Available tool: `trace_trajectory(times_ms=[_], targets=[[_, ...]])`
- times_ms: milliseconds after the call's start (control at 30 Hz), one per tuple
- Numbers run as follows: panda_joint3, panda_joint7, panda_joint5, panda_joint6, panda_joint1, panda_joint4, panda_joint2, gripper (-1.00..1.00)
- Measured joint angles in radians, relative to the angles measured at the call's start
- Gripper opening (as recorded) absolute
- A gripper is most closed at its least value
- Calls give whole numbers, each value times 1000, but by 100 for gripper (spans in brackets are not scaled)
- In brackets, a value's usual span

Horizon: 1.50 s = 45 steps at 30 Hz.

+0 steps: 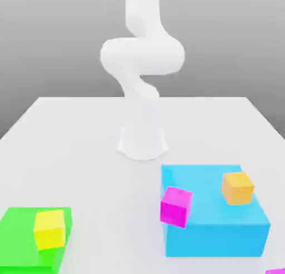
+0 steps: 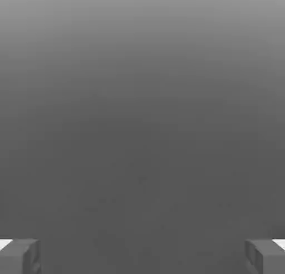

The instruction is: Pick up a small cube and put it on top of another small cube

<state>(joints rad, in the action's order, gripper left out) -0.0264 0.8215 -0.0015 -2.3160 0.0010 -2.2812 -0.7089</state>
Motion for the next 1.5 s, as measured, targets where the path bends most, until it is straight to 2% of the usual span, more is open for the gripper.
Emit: trace_trajectory(times_ms=[300,633,1100,1233,1267,1500], targets=[[-104,96,-29,-59,7,68,330,0],[-194,239,-116,-121,58,143,695,0],[-209,414,-203,-210,209,248,1204,0],[-174,445,-237,-300,246,284,1348,0],[-169,449,-243,-314,250,289,1368,-100],[-170,447,-240,-313,250,288,1365,-100]])
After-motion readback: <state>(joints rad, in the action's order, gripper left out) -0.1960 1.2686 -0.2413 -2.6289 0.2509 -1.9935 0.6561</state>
